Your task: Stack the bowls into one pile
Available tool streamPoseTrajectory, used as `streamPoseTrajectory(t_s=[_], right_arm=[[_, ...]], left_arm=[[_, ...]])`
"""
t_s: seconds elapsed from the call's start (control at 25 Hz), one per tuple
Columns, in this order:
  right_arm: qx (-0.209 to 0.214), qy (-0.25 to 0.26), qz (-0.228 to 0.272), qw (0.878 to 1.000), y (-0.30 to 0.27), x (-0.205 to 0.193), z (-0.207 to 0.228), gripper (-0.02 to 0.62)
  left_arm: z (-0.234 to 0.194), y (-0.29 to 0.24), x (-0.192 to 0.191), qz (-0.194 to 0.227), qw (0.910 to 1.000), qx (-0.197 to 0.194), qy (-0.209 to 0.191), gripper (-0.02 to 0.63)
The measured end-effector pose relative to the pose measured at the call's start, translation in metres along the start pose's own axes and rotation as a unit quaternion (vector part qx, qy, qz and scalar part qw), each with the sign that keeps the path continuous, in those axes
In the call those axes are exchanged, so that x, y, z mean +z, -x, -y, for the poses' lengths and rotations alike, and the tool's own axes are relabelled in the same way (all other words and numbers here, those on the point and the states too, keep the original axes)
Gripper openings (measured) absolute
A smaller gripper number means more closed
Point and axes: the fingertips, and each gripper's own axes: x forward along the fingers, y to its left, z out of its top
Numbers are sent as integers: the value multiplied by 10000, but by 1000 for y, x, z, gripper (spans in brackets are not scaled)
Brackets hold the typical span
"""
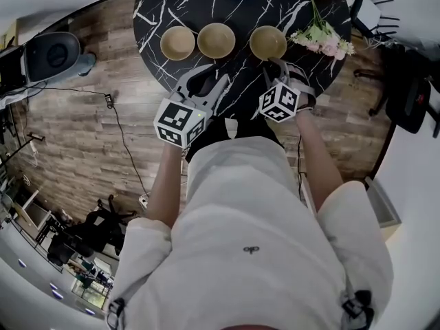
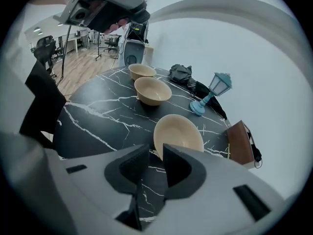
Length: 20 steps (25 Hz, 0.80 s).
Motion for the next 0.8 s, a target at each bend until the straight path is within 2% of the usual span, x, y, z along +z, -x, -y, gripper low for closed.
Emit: streamPoseTrajectory(t_s=[0.2, 0.4, 0.8], right_arm=[[-137, 231, -136, 9995, -5, -4, -1, 81], [-351, 738, -238, 9964, -8, -7, 2, 54], [-475, 874, -137, 9949, -3, -3, 6, 15]], left_arm=[[-4, 3, 0, 3, 10000, 9, 26, 107], [-2, 5, -4, -33, 10000, 8, 46, 107], [-5, 12, -4, 70, 9998, 135, 87, 107]])
